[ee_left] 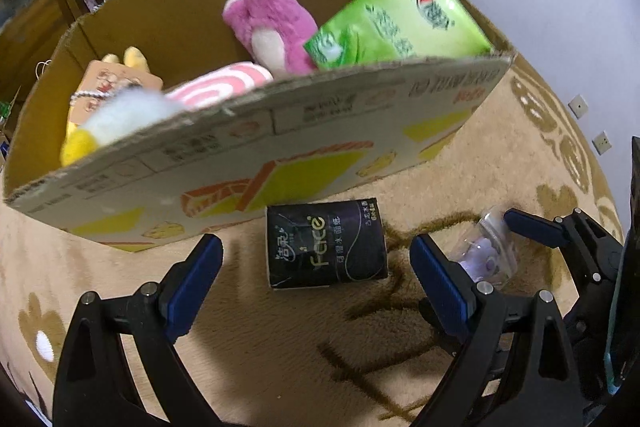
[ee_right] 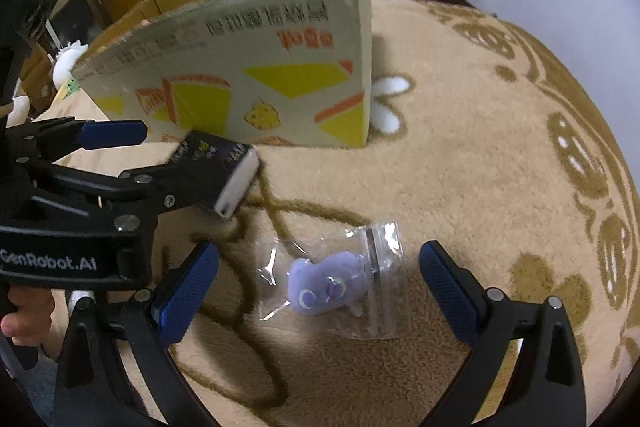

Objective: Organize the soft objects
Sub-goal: 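Grasp the black Face tissue pack with the left tool while the right tool grasps the clear bag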

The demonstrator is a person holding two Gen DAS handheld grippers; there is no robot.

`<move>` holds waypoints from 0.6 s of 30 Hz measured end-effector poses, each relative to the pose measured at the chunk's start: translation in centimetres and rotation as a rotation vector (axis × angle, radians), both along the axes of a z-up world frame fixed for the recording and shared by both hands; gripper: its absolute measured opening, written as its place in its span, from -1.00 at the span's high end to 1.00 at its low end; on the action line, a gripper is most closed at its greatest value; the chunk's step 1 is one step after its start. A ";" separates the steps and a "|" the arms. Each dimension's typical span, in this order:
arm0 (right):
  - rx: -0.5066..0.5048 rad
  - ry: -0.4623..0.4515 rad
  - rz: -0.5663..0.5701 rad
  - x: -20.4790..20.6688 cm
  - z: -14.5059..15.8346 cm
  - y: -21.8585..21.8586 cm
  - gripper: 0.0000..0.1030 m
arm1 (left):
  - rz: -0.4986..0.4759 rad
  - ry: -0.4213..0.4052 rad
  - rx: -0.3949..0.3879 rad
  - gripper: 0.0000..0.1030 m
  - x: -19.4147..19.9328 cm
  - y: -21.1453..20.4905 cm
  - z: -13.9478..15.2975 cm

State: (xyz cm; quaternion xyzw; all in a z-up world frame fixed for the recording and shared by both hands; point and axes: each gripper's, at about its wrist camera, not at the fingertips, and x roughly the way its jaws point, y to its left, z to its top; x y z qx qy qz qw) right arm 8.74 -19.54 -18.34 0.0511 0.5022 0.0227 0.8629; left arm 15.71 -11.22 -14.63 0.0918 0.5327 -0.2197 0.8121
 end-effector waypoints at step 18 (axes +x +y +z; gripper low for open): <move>-0.106 0.029 0.033 -1.0 -0.9 1.0 -0.91 | 0.019 0.041 0.062 -0.26 -0.1 -2.0 -3.0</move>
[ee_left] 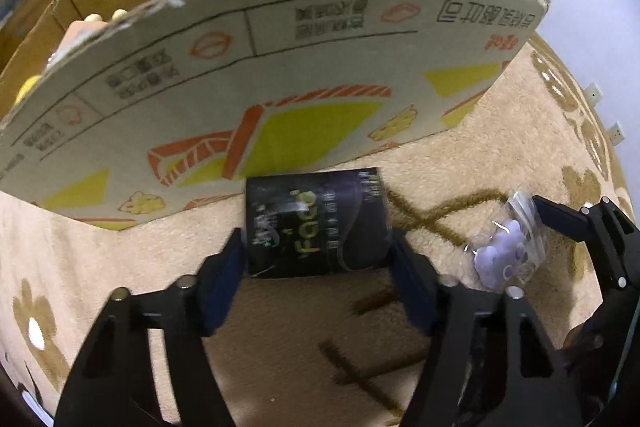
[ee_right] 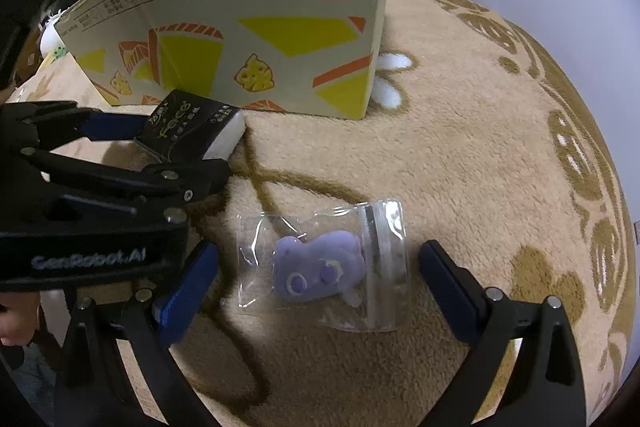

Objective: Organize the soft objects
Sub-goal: 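Grasp the black Face tissue pack with the left tool while the right tool grasps the clear bag, then carry both items over the box and open both tools to drop them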

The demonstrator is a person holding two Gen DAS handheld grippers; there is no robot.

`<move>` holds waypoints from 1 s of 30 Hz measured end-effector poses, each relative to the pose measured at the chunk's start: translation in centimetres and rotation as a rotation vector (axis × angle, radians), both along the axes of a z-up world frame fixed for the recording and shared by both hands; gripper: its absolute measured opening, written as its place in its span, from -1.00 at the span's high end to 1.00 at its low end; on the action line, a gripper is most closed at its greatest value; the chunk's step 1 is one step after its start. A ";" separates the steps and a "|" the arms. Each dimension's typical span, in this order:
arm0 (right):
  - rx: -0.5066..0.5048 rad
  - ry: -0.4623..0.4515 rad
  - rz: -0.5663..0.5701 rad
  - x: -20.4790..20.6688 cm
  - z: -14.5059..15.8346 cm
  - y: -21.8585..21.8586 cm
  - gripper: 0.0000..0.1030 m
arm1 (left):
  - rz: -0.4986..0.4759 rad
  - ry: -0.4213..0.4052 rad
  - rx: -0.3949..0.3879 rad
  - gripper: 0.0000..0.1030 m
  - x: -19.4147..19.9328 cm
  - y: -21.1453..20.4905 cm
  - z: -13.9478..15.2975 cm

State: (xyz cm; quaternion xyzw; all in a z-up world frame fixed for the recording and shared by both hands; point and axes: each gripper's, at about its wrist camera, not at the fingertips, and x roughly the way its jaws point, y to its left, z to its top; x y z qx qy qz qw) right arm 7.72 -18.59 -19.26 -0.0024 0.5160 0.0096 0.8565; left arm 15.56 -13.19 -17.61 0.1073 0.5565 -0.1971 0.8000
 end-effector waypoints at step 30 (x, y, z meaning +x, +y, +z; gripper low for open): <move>0.043 -0.358 -0.014 -3.7 8.9 -0.1 -0.51 | 0.214 -0.397 -0.017 -0.25 -6.7 5.8 10.4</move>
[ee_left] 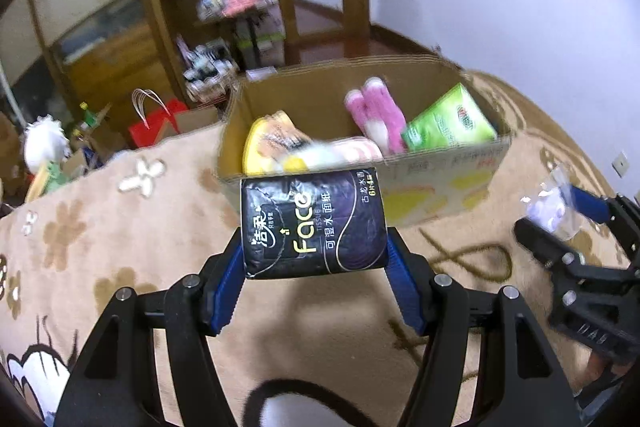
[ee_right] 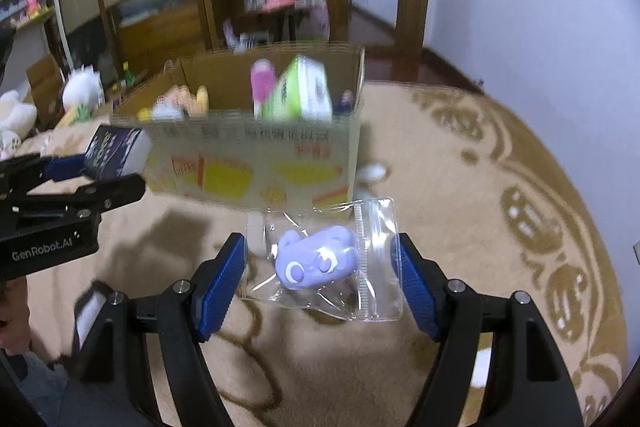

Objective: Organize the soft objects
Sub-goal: 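Carry both items over the box and open both tools to drop them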

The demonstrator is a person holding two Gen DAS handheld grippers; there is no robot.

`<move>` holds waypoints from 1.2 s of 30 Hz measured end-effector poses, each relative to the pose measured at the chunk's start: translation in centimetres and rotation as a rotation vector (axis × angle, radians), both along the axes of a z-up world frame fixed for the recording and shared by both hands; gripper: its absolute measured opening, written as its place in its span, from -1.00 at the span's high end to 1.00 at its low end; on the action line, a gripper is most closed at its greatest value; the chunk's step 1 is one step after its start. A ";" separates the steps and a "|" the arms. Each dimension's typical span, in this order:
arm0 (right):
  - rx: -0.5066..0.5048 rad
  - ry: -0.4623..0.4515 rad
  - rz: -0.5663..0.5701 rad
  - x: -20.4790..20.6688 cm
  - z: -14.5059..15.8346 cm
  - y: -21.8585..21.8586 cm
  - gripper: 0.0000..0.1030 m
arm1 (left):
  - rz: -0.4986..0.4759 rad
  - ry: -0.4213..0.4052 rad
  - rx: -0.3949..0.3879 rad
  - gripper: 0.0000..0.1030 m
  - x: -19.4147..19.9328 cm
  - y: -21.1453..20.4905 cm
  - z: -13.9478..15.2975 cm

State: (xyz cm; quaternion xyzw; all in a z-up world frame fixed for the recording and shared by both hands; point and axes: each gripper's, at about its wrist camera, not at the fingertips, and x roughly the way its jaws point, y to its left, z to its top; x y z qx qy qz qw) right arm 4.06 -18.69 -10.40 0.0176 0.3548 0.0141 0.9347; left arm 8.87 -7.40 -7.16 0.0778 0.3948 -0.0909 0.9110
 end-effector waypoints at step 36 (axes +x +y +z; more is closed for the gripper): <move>0.043 -0.226 0.162 9.9 5.9 0.5 -0.52 | -0.008 -0.205 -0.010 -0.27 7.4 1.1 3.0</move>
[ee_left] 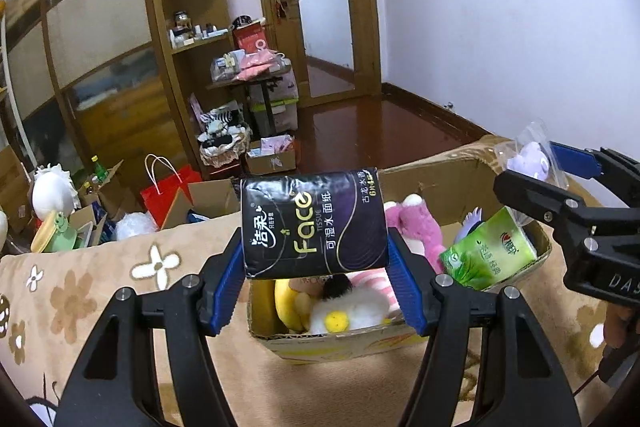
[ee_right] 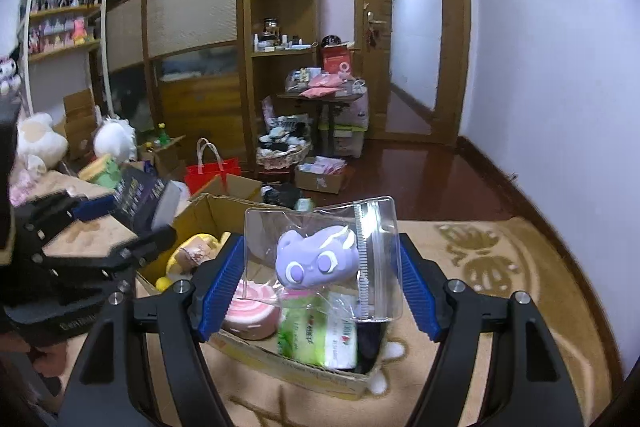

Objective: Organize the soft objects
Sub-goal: 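Carry both items over the box and open both tools to drop them, then withdraw both open tools away from the box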

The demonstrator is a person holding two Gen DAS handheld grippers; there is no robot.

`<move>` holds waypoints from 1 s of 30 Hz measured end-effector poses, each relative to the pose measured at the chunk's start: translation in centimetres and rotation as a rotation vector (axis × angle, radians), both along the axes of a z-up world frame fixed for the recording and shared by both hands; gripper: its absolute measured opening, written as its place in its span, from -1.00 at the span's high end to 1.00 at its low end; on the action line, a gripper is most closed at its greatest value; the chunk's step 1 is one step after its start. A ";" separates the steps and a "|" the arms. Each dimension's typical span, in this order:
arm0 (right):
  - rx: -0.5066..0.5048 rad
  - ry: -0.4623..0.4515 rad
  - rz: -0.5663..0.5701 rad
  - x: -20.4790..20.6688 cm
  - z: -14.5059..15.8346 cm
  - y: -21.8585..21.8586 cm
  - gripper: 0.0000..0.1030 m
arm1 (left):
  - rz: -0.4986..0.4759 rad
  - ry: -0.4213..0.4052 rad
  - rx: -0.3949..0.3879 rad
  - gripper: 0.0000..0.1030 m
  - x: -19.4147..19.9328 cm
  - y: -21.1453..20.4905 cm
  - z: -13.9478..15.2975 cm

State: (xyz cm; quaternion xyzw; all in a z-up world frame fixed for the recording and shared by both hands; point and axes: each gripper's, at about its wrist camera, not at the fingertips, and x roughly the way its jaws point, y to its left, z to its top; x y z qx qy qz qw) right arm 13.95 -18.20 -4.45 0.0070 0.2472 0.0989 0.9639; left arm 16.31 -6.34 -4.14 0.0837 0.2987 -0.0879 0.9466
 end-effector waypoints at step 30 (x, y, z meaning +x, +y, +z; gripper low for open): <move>0.078 0.008 -0.108 -4.1 1.7 -2.3 -1.00 | 0.067 -0.027 0.026 -0.91 -5.2 2.3 1.4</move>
